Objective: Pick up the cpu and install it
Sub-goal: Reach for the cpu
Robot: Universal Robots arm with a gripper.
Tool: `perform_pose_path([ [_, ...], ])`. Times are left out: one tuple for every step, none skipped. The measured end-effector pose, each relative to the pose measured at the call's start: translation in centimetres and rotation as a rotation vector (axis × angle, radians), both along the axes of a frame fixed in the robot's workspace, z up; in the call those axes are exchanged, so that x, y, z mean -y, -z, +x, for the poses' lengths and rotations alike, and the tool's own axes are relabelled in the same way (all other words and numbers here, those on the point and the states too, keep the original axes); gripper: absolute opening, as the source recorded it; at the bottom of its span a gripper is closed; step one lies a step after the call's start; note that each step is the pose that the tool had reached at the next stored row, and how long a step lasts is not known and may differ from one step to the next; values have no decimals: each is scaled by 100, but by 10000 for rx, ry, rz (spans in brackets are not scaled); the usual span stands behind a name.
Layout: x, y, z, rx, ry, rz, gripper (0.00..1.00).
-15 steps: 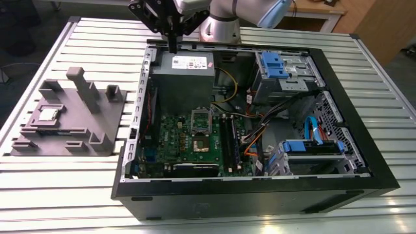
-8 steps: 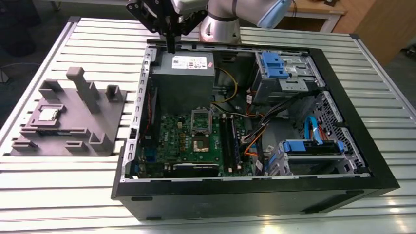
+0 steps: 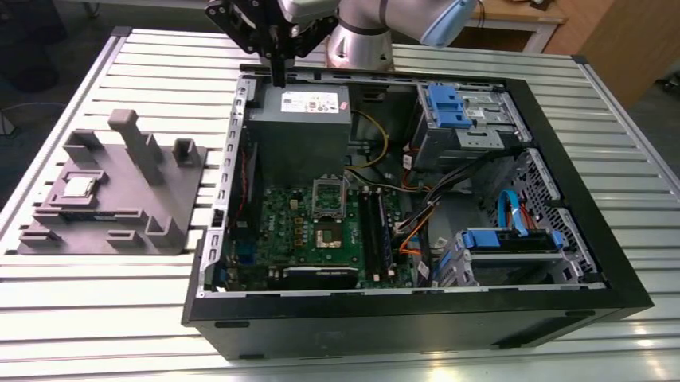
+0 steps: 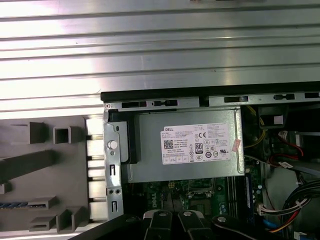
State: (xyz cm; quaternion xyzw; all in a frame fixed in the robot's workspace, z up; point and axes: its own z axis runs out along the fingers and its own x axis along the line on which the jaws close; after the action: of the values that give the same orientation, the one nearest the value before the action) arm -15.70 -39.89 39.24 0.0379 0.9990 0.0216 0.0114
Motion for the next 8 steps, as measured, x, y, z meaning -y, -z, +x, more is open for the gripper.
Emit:
perform_pose_path([
  [0,0,-1,0,0,0,10],
  [0,0,-2,0,0,0,10],
  [0,0,-3,0,0,1,10],
  [0,0,-5,0,1,1,10],
  [0,0,-6,0,0,0,10],
  [0,0,-6,0,0,0,10],
  [0,0,-7,0,0,0,10],
  [0,0,-10,0,1,0,10],
])
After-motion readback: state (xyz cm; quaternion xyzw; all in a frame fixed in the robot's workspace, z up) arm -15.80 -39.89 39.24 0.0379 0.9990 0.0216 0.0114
